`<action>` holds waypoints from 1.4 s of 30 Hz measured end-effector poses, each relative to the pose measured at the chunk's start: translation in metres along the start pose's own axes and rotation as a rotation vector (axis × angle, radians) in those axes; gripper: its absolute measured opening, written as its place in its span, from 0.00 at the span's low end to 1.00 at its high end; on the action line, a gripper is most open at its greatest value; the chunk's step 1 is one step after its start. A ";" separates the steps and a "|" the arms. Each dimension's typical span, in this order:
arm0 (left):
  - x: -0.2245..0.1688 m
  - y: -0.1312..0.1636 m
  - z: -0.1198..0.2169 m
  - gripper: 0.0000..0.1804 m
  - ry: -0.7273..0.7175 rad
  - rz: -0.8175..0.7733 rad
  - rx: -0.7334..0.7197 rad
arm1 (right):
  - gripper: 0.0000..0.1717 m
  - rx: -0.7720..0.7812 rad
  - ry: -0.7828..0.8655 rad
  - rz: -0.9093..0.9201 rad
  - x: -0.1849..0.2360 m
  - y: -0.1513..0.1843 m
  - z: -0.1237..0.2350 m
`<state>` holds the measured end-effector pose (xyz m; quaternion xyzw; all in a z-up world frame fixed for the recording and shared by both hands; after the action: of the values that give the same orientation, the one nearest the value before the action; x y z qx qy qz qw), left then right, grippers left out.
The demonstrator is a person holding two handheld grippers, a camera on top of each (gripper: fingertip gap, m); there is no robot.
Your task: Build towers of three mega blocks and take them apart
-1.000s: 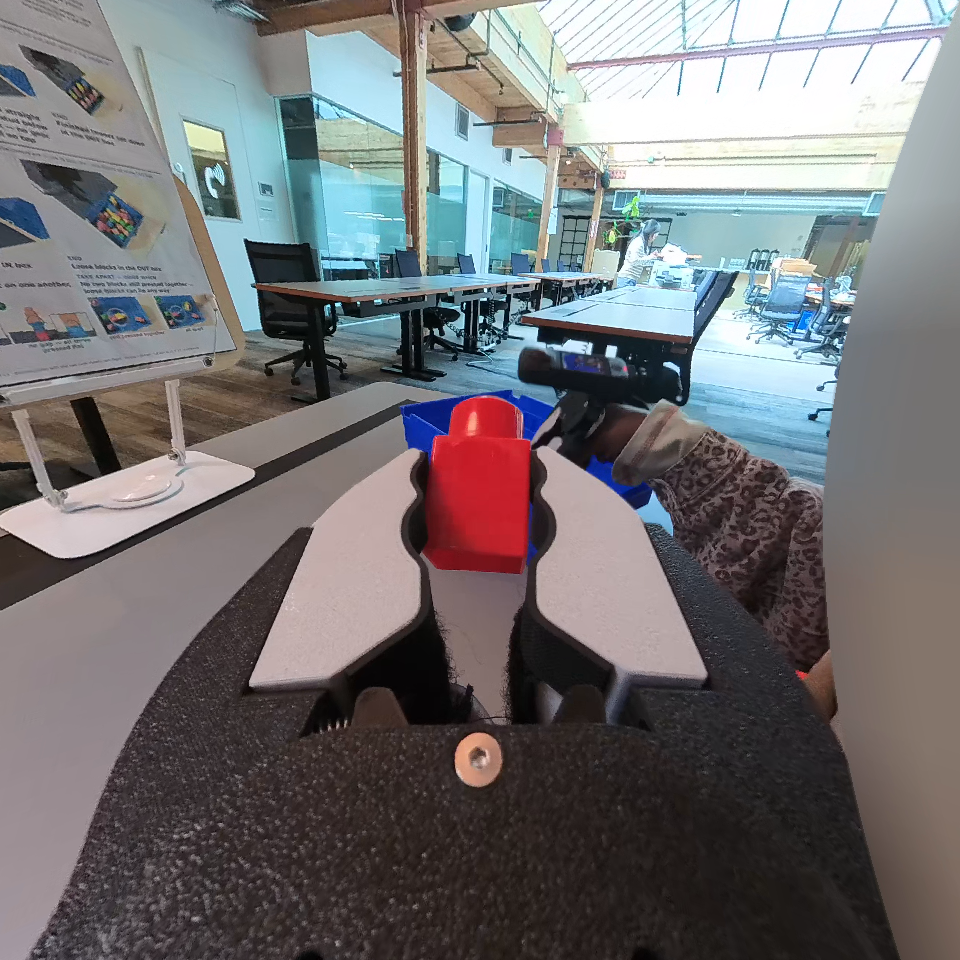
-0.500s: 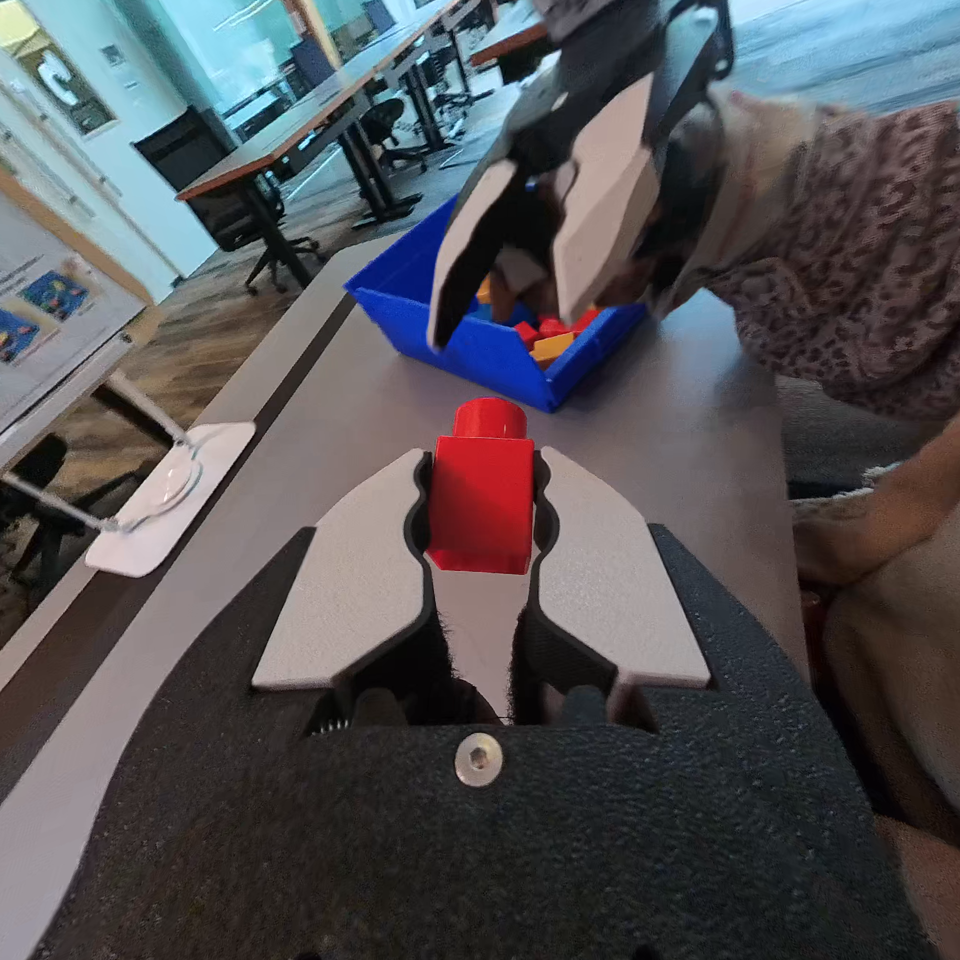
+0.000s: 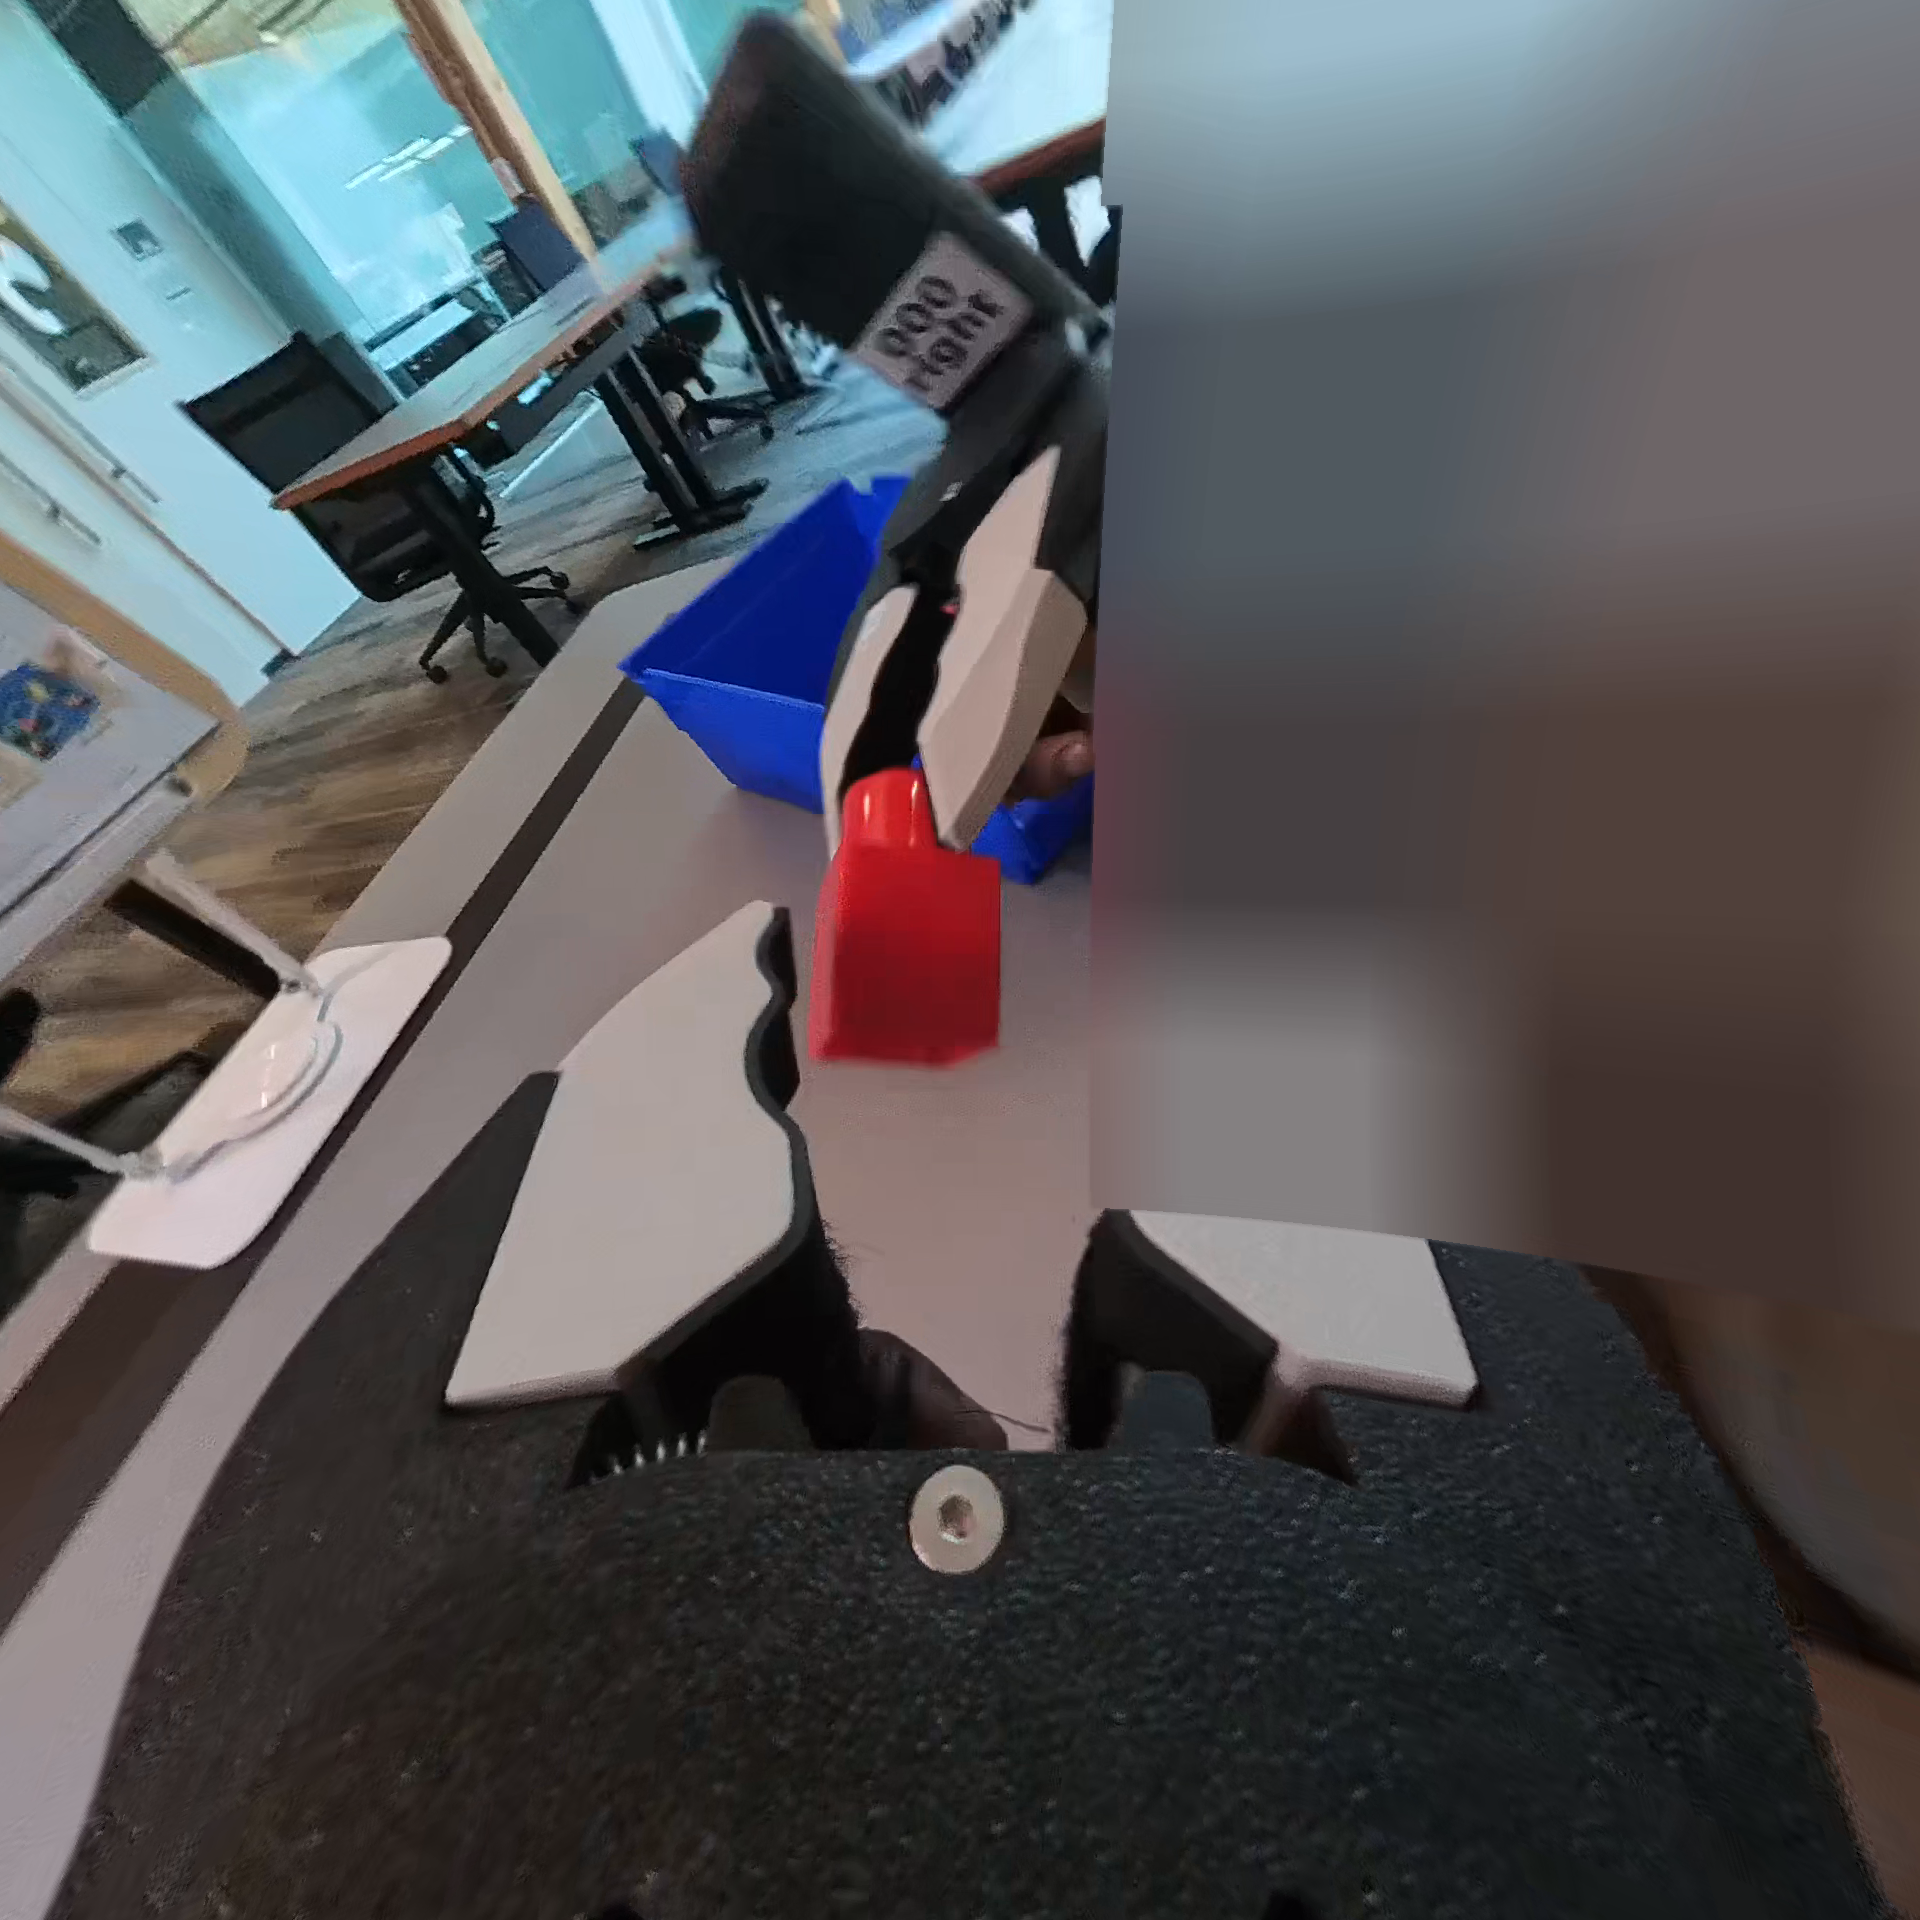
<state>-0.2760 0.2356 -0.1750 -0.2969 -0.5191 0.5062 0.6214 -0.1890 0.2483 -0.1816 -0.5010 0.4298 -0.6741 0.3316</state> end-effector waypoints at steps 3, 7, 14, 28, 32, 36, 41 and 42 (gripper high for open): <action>0.027 -0.013 0.024 0.33 -0.130 0.176 -0.148 | 0.17 -0.038 0.319 0.115 -0.028 -0.018 0.045; 0.073 -0.017 0.078 0.31 -0.380 0.487 -0.416 | 0.17 0.083 1.026 0.251 -0.082 -0.024 0.154; 0.092 -0.014 0.131 0.25 -0.531 0.587 -0.602 | 0.17 0.561 1.600 0.032 -0.119 0.033 0.279; 0.088 -0.012 0.118 0.24 -0.509 0.547 -0.503 | 0.33 0.632 1.522 0.050 -0.132 0.044 0.273; 0.088 -0.011 0.118 0.24 -0.509 0.540 -0.489 | 0.40 0.671 1.198 0.230 -0.099 0.033 0.229; 0.088 -0.010 0.117 0.24 -0.504 0.539 -0.483 | 0.29 0.841 0.656 0.205 -0.037 0.064 0.173; 0.086 -0.011 0.114 0.24 -0.477 0.548 -0.492 | 0.31 1.095 0.645 0.100 -0.044 0.093 0.162; 0.086 -0.012 0.114 0.24 -0.472 0.549 -0.492 | 0.32 1.114 0.635 0.101 -0.047 0.097 0.159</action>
<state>-0.3841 0.2945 -0.1026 -0.4392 -0.6539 0.5678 0.2389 -0.0215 0.2104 -0.2675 -0.0090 0.1158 -0.8952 0.4302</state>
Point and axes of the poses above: each gripper's, where its closed fingertips meet, z back along the fingers, y out of its underside, x = y × z across the jaws, the point moved 4 cm from there along z, back along the fingers
